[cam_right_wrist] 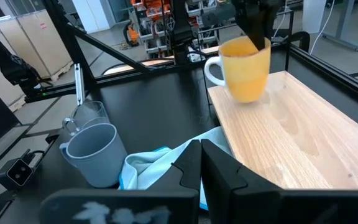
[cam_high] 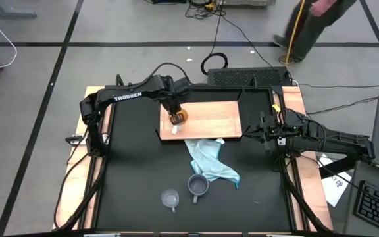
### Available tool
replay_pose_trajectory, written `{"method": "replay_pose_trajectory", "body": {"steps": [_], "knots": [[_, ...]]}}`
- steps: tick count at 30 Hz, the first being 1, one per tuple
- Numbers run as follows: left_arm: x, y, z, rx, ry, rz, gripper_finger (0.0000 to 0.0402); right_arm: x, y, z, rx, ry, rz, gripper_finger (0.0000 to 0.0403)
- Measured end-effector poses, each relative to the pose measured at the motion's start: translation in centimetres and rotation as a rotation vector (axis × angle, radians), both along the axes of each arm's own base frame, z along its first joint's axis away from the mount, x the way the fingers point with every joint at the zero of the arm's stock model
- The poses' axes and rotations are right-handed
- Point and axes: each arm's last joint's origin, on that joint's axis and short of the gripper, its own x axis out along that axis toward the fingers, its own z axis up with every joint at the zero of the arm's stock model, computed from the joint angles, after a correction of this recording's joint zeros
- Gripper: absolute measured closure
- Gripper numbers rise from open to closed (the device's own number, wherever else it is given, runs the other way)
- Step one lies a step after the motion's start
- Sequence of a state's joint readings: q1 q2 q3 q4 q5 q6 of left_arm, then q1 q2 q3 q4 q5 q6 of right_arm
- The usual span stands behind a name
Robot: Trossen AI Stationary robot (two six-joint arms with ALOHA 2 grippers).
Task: Stack small to large cups/mugs on shelf
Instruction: Put the yellow mug on the shelf
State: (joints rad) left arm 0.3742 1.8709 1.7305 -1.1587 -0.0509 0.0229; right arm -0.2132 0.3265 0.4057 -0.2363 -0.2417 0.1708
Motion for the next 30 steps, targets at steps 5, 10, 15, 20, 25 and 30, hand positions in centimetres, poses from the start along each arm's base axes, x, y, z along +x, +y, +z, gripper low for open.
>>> {"method": "replay_pose_trajectory", "body": {"steps": [5, 10, 15, 20, 25, 30], "knots": [[-0.2, 0.0, -0.4, -0.007, 0.009, 0.007, 0.0389, 0.0, 0.0, 0.0, 0.000, -0.001, 0.000, 0.0403], [-0.4, 0.0, -0.5, -0.029, 0.007, 0.045, 0.0389, 0.0, 0.0, 0.0, 0.000, -0.001, -0.001, 0.0403], [-0.5, 0.3, -0.5, -0.031, 0.000, 0.106, 0.0389, 0.0, 0.0, 0.1, -0.002, -0.010, 0.000, 0.0403], [-0.4, 0.3, -0.5, -0.029, -0.007, 0.126, 0.0389, 0.1, 0.0, 0.3, -0.006, -0.030, 0.000, 0.0403], [-0.4, 0.3, -0.6, -0.028, -0.011, 0.132, 0.0389, 0.1, 0.0, 0.3, -0.006, -0.030, 0.000, 0.0403], [-0.4, 0.3, -1.8, -0.034, -0.008, 0.149, 0.0389, 0.1, 0.0, 0.3, 0.010, -0.029, -0.004, 0.0403]]}}
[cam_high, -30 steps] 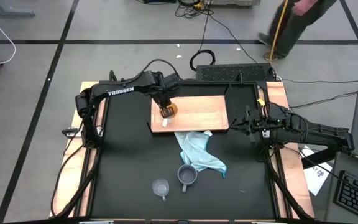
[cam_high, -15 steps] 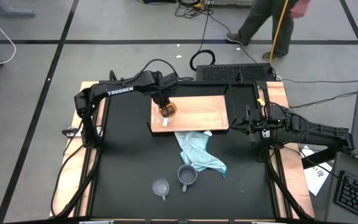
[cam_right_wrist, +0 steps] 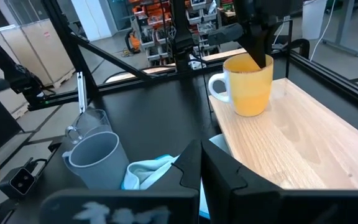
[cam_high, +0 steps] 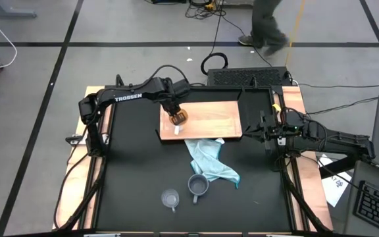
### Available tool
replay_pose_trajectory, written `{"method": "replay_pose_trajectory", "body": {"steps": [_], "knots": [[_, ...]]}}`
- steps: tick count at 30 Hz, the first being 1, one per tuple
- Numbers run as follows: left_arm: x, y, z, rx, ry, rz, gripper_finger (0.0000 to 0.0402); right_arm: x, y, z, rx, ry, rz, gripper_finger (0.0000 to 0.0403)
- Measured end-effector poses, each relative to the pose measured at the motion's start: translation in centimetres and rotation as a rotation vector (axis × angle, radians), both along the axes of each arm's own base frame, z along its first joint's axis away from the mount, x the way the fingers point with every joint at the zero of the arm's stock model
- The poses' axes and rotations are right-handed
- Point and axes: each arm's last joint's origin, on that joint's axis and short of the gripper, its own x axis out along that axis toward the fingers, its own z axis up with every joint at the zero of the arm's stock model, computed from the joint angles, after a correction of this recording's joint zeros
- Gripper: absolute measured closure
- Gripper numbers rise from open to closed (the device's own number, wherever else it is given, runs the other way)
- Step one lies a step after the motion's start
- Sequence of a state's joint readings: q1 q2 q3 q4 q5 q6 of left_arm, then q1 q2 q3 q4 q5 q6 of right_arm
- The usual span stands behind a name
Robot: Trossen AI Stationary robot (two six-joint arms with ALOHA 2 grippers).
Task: Stack small to large cups/mugs on shelf
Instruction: Put the yellow mug on the shelf, then put the gray mug on the shelf
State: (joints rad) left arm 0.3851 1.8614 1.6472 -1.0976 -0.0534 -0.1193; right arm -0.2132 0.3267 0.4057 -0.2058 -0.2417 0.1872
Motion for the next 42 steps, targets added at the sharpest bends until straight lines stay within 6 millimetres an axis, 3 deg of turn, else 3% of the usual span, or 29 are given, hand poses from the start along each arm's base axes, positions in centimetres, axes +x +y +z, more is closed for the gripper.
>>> {"method": "replay_pose_trajectory", "body": {"steps": [6, 20, 34, 42], "knots": [[-0.2, -0.1, -0.8, -0.004, 0.001, 0.000, 0.0389, 0.0, 0.0, 0.0, 0.010, 0.001, -0.002, 0.0403], [-0.5, -0.5, -0.1, -0.004, -0.013, 0.005, 0.0388, 0.0, 0.0, 0.0, 0.010, 0.001, -0.002, 0.0403], [-0.1, -2.6, -0.3, 0.008, 0.034, -0.036, 0.0205, 0.0, 0.0, -0.1, 0.011, 0.008, -0.002, 0.0403], [-1.1, -3.2, 1.4, 0.021, -0.001, -0.040, 0.0145, 0.0, 0.0, -0.1, 0.005, 0.007, 0.000, 0.0403]]}}
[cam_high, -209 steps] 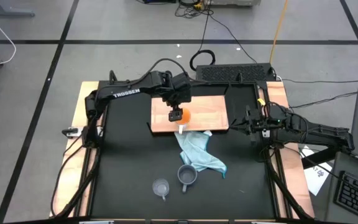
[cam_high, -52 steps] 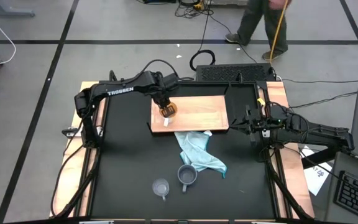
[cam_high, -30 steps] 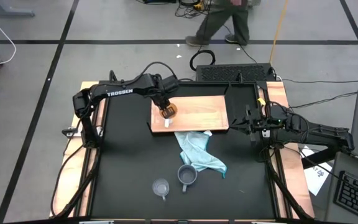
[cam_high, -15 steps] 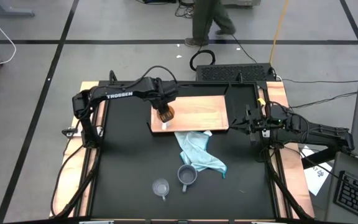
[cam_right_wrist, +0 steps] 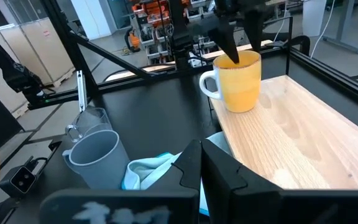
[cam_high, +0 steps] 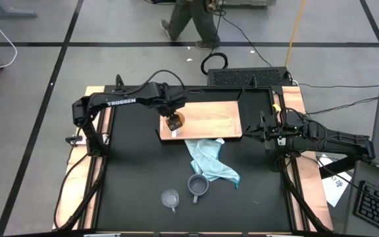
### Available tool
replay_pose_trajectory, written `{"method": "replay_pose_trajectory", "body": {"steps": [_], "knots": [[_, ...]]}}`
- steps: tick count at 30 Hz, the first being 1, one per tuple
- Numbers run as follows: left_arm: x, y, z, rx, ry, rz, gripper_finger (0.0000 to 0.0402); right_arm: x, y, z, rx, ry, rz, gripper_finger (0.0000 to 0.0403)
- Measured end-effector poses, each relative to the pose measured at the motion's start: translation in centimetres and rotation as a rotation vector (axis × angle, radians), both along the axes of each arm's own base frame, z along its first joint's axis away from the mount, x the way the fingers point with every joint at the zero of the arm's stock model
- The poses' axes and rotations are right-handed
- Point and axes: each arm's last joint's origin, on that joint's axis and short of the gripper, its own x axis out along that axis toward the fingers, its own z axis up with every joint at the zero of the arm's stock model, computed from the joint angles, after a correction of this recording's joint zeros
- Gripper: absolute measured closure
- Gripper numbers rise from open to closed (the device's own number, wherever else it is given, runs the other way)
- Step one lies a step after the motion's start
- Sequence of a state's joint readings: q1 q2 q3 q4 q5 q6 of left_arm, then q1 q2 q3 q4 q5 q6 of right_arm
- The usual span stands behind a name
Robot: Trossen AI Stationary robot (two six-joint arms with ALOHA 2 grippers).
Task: Stack small to large cups/mugs on shelf
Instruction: Put the gray mug on the shelf
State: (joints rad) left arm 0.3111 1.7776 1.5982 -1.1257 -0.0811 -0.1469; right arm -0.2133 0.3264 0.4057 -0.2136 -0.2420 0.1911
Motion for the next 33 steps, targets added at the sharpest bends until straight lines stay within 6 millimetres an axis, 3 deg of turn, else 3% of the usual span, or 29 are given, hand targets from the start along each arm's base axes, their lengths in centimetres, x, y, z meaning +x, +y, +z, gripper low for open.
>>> {"method": "replay_pose_trajectory", "body": {"steps": [7, 10, 13, 18, 22, 27, 33], "knots": [[-2.8, -1.0, 4.6, 0.037, -0.141, 0.017, 0.0132, 0.0, 0.0, 0.0, 0.005, -0.003, -0.001, 0.0403], [-4.4, -2.6, 6.9, 0.058, -0.210, -0.040, 0.0149, 0.0, 0.0, -0.1, 0.000, 0.006, 0.000, 0.0403], [-5.9, -4.9, 8.7, 0.096, -0.241, -0.147, 0.0206, 0.0, 0.0, 0.1, -0.001, -0.008, 0.000, 0.0403], [-8.8, -7.5, 10.8, 0.115, -0.270, -0.224, 0.0369, -0.1, 0.0, 0.2, 0.000, -0.026, -0.001, 0.0403], [-11.3, -8.7, 12.4, 0.181, -0.341, -0.180, 0.0388, -0.2, 0.0, 0.5, -0.006, -0.052, -0.001, 0.0403], [-14.1, -9.9, 11.9, 0.229, -0.432, -0.153, 0.0398, -0.4, 0.1, 0.6, -0.016, -0.065, 0.001, 0.0403], [-16.1, -11.6, 8.3, 0.271, -0.539, -0.154, 0.0400, -0.4, 0.1, 1.1, -0.027, -0.119, 0.001, 0.0403]]}}
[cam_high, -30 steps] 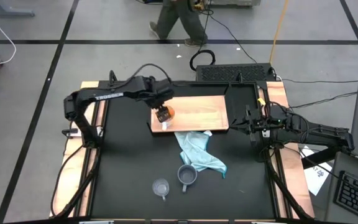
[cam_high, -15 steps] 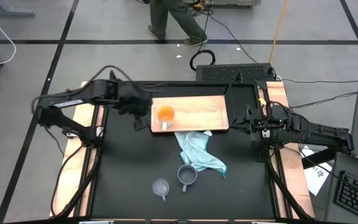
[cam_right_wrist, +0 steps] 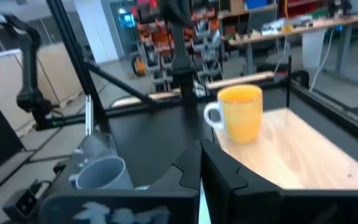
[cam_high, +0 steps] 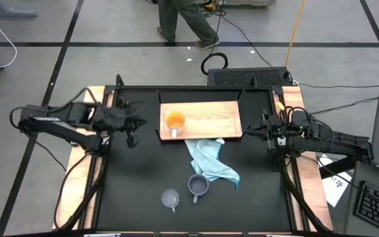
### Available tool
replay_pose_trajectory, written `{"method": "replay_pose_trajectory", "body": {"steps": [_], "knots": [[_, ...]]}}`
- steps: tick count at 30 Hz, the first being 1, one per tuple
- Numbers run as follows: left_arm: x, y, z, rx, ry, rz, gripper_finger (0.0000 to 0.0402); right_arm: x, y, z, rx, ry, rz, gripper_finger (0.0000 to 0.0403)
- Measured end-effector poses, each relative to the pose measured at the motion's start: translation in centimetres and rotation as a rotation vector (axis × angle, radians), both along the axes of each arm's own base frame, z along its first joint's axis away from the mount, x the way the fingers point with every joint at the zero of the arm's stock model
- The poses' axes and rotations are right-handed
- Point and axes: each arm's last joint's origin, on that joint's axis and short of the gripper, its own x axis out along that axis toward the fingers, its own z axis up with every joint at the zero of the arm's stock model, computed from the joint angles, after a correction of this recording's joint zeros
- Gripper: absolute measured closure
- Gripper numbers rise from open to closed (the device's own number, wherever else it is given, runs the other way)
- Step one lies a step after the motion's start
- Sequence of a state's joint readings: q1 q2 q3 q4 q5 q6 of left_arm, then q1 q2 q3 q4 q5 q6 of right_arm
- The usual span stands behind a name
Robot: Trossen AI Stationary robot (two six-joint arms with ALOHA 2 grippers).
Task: Stack small to large cups/mugs on shelf
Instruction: Put the gray mug on the shelf
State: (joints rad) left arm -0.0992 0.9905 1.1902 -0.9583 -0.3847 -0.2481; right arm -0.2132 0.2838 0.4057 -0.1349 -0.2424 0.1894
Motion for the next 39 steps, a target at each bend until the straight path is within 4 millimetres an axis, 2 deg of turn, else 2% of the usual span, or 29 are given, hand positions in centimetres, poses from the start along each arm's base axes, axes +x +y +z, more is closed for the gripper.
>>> {"method": "replay_pose_trajectory", "body": {"steps": [4, 11, 17, 21, 27, 30, 39], "knots": [[-0.4, -1.3, -2.8, 0.025, -0.181, 0.014, 0.0400, 0.0, 0.0, 0.1, -0.011, -0.011, 0.001, 0.0403], [-0.2, -2.8, -7.1, 0.134, -0.532, -0.061, 0.0401, 0.0, 0.0, 0.3, -0.050, -0.028, 0.003, 0.0403], [-0.8, -3.0, -11.1, 0.104, -0.602, -0.071, 0.0401, 0.0, 0.0, 0.4, -0.027, -0.045, 0.001, 0.0403], [-1.1, -3.3, -13.4, 0.077, -0.609, -0.080, 0.0401, 0.1, 0.0, -0.2, -0.021, -0.022, 0.001, 0.0403], [-1.6, -3.1, -14.6, 0.080, -0.738, -0.091, 0.0401, 0.5, -0.1, -2.1, -0.020, 0.016, 0.002, 0.0403], [-1.8, -3.2, -15.2, 0.061, -0.773, -0.118, 0.0401, 0.7, -0.2, -2.8, -0.021, -0.019, 0.001, 0.0403], [-2.0, -3.1, -16.2, 0.041, -0.753, -0.121, 0.0399, 1.0, -0.1, -3.4, -0.015, -0.119, 0.052, 0.0403]]}}
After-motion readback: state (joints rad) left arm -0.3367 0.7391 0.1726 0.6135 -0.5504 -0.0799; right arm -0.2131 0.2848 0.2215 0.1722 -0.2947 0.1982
